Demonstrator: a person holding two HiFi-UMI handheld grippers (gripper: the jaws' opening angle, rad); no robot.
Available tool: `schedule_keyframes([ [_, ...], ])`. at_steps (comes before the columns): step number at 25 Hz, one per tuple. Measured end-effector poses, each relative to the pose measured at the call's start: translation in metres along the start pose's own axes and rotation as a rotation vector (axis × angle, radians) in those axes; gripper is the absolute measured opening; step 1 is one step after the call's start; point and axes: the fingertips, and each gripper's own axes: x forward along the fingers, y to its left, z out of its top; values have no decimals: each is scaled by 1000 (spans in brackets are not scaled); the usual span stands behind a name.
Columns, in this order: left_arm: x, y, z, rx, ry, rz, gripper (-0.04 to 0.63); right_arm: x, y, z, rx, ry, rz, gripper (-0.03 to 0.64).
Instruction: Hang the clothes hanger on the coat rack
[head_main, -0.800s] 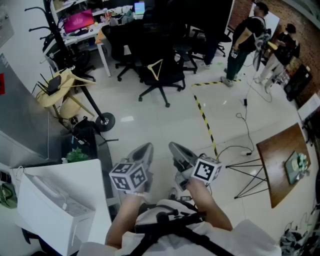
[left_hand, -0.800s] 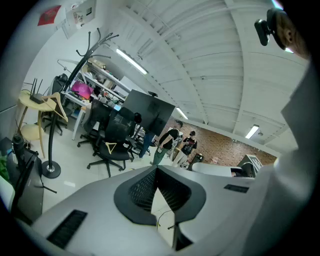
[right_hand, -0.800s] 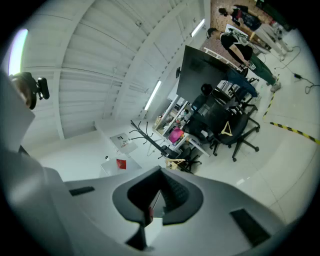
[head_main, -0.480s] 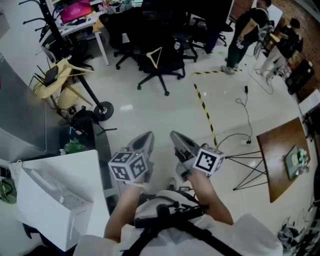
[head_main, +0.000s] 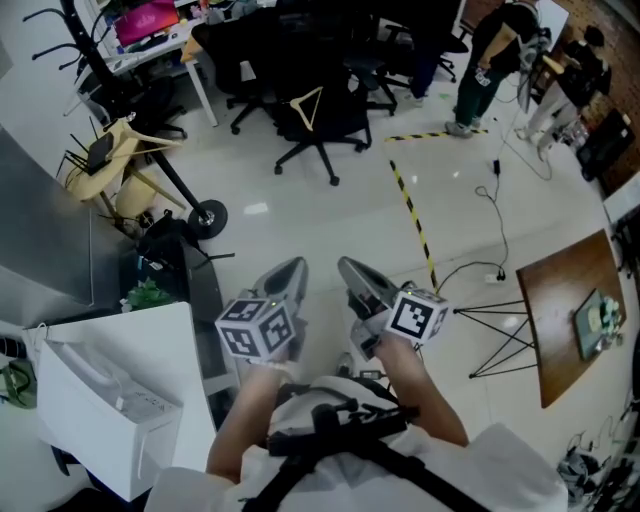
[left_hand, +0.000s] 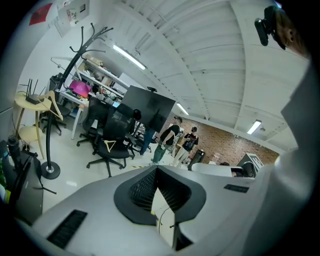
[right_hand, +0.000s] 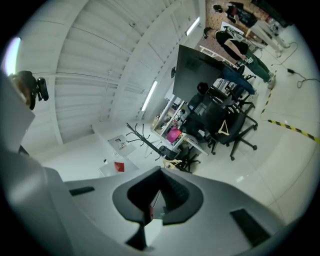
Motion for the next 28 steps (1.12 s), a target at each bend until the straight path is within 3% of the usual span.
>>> schedule_keyframes([
  [8,38,-22,-3,-4,-2,28,-11,-12,-38,38,115,-17,18,0],
  [13,48,-25,-10,-14,-15,58,-12,-17,-60,45,94,2,-19,0],
  [20,80,8,-8,-42,2,89,-12,5,-97,51,118,10,-41,2],
  [28,158,55,41,-52,10,56,-12,64,-149,110,51,-7,-147,0],
])
